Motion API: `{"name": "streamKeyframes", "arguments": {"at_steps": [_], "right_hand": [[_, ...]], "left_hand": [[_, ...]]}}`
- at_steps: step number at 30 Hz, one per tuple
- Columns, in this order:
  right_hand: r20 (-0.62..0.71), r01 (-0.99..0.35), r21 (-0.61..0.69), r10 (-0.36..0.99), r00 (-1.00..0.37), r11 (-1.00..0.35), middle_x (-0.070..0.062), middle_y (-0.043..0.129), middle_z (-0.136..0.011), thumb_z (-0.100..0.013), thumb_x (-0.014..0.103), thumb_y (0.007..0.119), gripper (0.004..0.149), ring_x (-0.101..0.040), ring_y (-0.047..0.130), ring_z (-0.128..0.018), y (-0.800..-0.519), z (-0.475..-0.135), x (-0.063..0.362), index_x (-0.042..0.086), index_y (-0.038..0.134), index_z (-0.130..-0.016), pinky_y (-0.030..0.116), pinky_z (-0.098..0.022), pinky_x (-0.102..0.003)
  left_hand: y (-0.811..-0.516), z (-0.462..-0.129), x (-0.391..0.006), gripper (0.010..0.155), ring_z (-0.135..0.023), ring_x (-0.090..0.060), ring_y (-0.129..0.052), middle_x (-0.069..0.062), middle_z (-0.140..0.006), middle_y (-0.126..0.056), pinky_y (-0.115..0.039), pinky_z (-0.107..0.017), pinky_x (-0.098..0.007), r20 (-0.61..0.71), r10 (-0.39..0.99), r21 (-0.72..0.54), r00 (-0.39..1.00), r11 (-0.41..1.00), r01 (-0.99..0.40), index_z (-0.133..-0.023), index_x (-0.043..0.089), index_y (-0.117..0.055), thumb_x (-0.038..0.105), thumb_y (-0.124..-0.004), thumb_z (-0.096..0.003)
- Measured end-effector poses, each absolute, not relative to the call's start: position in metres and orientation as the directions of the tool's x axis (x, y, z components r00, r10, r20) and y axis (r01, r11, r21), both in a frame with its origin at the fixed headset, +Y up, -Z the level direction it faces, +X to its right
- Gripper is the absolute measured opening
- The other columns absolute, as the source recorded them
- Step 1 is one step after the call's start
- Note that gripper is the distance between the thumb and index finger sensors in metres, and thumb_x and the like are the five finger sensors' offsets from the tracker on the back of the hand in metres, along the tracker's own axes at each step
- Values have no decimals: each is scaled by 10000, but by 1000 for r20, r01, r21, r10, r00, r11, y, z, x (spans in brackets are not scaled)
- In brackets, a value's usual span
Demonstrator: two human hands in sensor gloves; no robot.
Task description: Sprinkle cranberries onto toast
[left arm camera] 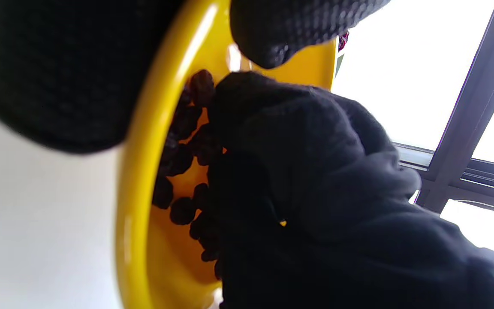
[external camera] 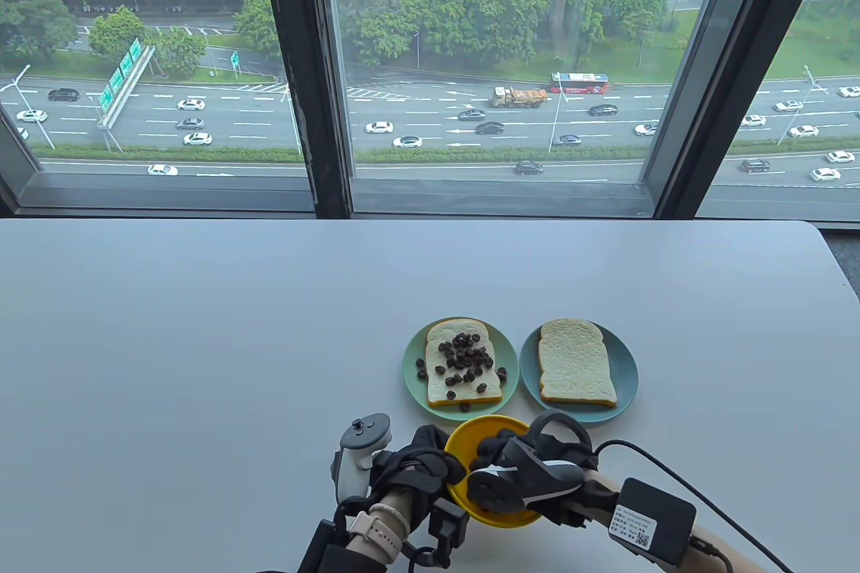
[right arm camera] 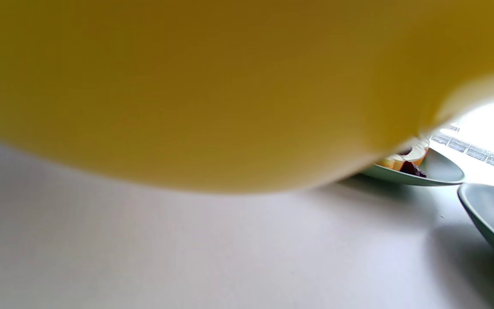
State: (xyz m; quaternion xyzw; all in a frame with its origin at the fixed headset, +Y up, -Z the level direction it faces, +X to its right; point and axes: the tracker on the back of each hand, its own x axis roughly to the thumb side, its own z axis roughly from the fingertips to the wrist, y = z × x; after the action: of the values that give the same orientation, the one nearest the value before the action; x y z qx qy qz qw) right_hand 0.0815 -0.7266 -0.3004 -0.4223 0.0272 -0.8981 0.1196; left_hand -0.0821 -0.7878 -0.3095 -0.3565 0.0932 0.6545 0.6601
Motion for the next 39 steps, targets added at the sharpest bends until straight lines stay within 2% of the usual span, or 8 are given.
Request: {"name": "streamKeyframes", "arguments": {"at_steps": [6,10,14,18,27,30,36,39], "right_hand": [[753,147,-157,-215,-622,-977,87,847,-715,-278,301,857,358,-184,944,-565,-714,-301,90,386,818,-624,969,-288,-130],[747,51,-96,-106,-656,-994,80,850,-711,-277,298,858,358,-188,945,-560,-697,-307,96,380,821,-623,969,-285,-132],[681,-36,-27,8,-732,-999,88,840,-722,-283,300,855,358,-183,936,-575,-682,-332,95,387,815,-628,965,-297,-130],[618,-86,33,88,-781,-996,92,832,-730,-288,300,852,357,-181,929,-587,-683,-366,82,391,809,-631,959,-310,-130],[557,55,18,-36,-830,-998,102,826,-735,-288,303,850,356,-172,926,-591,-725,-430,42,399,803,-628,956,-315,-129],[549,85,58,-40,-835,-995,98,808,-755,-318,302,841,348,-177,910,-607,-736,-438,37,397,788,-648,949,-337,-132],[510,96,57,-54,-858,-994,90,786,-786,-334,333,815,371,-162,906,-614,-733,-441,35,397,761,-695,938,-350,-142],[505,114,-15,-107,-857,-993,82,796,-784,-325,343,807,384,-159,923,-603,-731,-438,38,395,764,-704,941,-346,-162]], "left_hand": [[-792,-310,-82,522,-401,-399,-754,-207,-703,-641,-953,-119,-400,-610,783,-348,126,-121,-930,-859,218,-522,152,-769,-404],[-793,-310,-85,524,-398,-400,-750,-209,-702,-638,-952,-118,-399,-612,769,-368,187,-68,-927,-862,217,-523,158,-772,-405],[-796,-310,-83,524,-395,-402,-749,-212,-700,-638,-951,-115,-400,-623,763,-376,173,-98,-922,-863,213,-523,157,-772,-405],[-795,-311,-81,525,-392,-401,-750,-212,-698,-641,-951,-112,-398,-617,765,-390,186,-92,-916,-863,214,-525,158,-773,-403],[-801,-311,-86,526,-391,-401,-749,-214,-698,-639,-950,-111,-397,-641,741,-408,201,-107,-907,-865,211,-524,160,-772,-404],[-803,-311,-88,529,-387,-396,-751,-215,-696,-637,-954,-108,-382,-652,727,-403,215,-92,-911,-869,207,-516,168,-770,-406],[-803,-311,-88,530,-390,-400,-748,-218,-699,-632,-952,-113,-389,-657,727,-396,199,-108,-912,-870,206,-511,165,-768,-408],[-803,-311,-86,528,-391,-399,-748,-217,-699,-634,-952,-112,-389,-647,733,-409,209,-102,-907,-869,207,-515,165,-769,-407]]}}
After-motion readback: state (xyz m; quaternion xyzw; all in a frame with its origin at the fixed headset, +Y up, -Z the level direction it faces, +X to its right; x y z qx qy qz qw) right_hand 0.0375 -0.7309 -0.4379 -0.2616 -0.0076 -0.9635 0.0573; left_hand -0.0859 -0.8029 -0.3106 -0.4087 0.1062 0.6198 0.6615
